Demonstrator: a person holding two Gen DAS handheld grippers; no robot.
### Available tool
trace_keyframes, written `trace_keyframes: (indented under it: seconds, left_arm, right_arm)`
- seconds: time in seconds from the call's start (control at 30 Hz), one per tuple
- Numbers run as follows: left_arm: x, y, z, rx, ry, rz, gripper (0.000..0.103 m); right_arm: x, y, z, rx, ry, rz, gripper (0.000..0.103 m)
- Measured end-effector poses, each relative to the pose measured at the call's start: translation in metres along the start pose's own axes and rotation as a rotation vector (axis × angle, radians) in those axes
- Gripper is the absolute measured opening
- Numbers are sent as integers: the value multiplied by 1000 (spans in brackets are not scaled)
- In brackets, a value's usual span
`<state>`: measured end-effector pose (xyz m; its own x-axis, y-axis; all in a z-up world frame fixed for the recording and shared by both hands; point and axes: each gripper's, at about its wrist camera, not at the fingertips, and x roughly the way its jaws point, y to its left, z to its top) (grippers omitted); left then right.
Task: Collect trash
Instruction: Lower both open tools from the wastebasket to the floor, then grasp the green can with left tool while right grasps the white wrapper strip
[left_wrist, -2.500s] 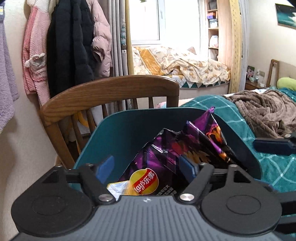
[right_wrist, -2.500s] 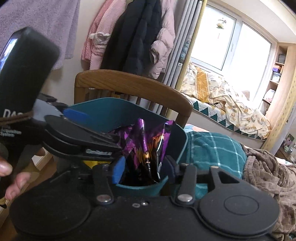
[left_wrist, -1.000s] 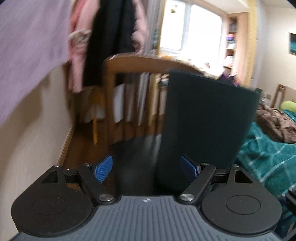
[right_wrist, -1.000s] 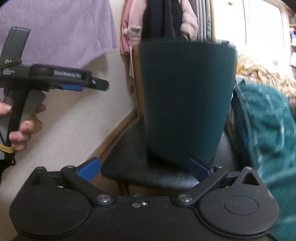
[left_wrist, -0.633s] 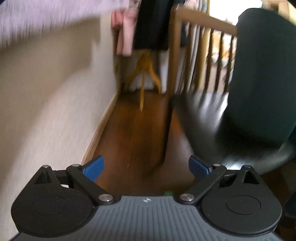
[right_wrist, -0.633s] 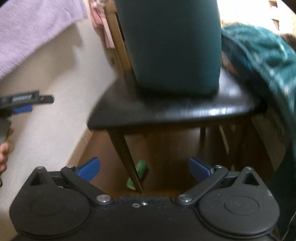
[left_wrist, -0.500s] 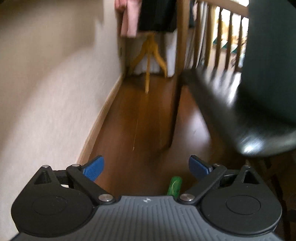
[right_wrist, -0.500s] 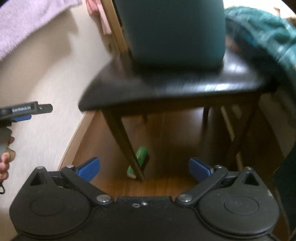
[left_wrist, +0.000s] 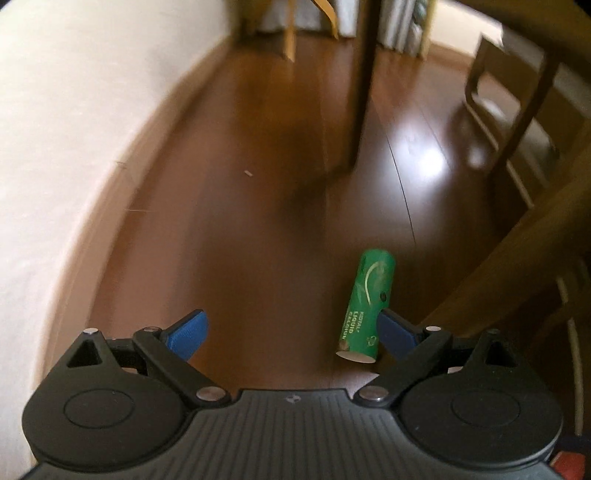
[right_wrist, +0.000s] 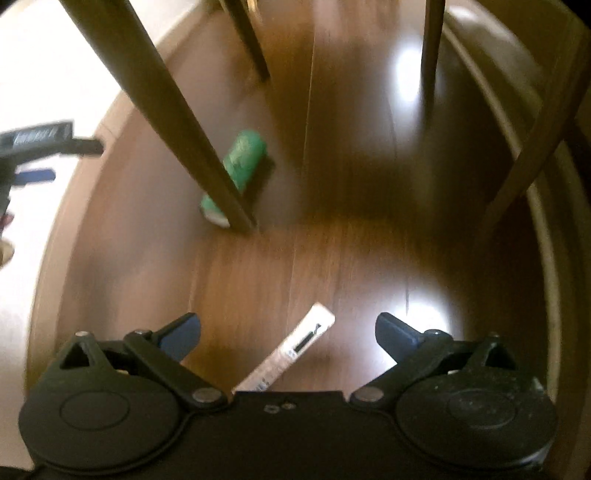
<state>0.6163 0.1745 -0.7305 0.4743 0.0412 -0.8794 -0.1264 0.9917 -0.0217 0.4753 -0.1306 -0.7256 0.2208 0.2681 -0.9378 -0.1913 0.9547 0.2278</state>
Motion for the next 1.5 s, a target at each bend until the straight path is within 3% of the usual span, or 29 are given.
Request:
trace_keyframes:
  seconds: [0.2,0.33,0.6,1.0,1.27,1.37,1.5]
  left_arm:
    - [76,-5,12,-30,137,-101,98]
    - [113,-16,21,-31,193,-120,98]
    - [159,-39,22,-6,253,-103,100]
    - [183,-58,19,8,327,-87,98]
    - [177,-52,-1,49,317,-41,69]
    - [170,-51,-11,79,297,-12,57]
    - [164,-37,-23,0,296,-23,56]
  right_arm:
    - [53,2,-15,-86,143,21,98]
    - [78,-1,-26,-134,216,25,94]
    - [106,-5,-33,-124,265,37,91]
    - [149,-9,-17,140,324,-42,76]
    - [165,25,-14,68,318,-148,68]
    - [167,37,-13,7,321,-221,50]
    - [165,39,-17,-20,308,-233,34]
